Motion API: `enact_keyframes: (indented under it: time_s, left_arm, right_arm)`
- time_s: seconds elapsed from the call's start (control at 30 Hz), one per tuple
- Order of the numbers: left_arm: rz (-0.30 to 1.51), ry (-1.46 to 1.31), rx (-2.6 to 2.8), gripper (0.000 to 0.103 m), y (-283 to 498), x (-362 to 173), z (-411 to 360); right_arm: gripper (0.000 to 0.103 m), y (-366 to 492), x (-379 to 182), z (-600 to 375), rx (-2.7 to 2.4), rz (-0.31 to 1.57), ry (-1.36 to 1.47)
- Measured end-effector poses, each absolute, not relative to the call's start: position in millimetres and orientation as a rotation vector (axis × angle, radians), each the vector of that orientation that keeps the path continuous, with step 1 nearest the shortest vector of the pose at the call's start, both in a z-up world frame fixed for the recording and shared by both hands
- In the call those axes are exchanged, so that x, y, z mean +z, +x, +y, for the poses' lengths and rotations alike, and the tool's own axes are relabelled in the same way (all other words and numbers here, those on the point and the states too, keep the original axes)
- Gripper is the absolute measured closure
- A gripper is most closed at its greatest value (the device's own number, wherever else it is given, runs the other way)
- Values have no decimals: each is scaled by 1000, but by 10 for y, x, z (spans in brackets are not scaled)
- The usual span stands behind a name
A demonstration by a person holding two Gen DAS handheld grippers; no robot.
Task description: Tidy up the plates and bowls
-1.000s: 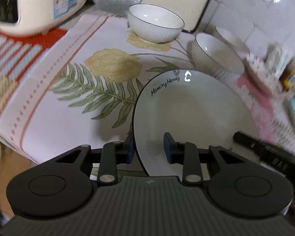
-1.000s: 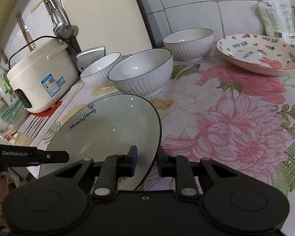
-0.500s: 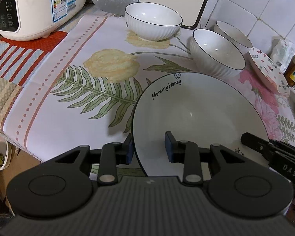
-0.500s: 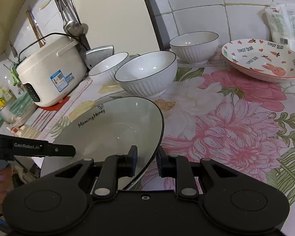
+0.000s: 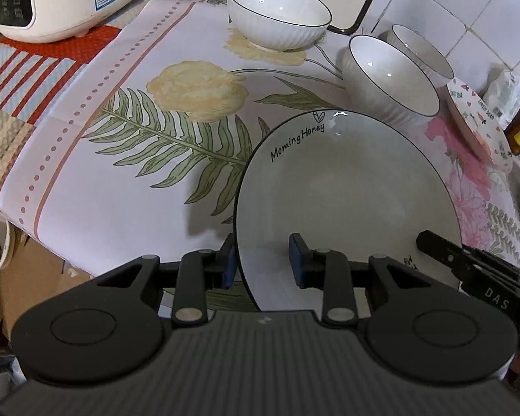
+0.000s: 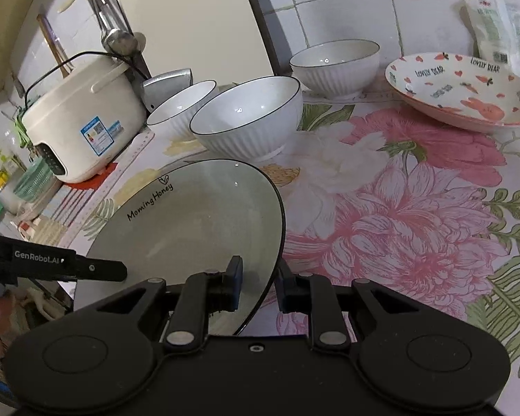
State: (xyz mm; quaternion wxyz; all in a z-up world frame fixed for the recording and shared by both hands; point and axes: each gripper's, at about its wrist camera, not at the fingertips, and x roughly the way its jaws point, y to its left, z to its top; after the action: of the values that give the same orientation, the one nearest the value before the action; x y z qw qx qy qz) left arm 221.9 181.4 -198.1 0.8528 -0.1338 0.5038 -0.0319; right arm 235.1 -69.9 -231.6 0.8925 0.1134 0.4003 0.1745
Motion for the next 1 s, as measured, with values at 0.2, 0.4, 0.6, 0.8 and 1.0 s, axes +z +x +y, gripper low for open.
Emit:
enact_keyframes:
  time_s: [0.2, 0.4, 0.6, 0.8, 1.0]
  left_arm:
    - [1039, -314, -184, 75, 2145, -1900, 1874]
    - [1010, -256, -182, 75, 2126, -1800, 1762]
    - [1017, -257, -197, 75, 2087, -1768, 1669]
    - [1011, -268, -220, 75, 2054, -1640, 1513]
    - [1002, -262, -273, 75, 2017, -1437, 1227]
  right_arm:
    - [80, 2390, -2276, -778, 350, 811, 274]
    - [80, 2368, -2162, -814, 364, 806, 270]
    - [80, 2311, -2085, -914, 367, 791, 256]
    - [80, 2216, -1939, -1085, 364, 762, 253]
    - [80, 2069, -1701, -1369, 336, 722, 267]
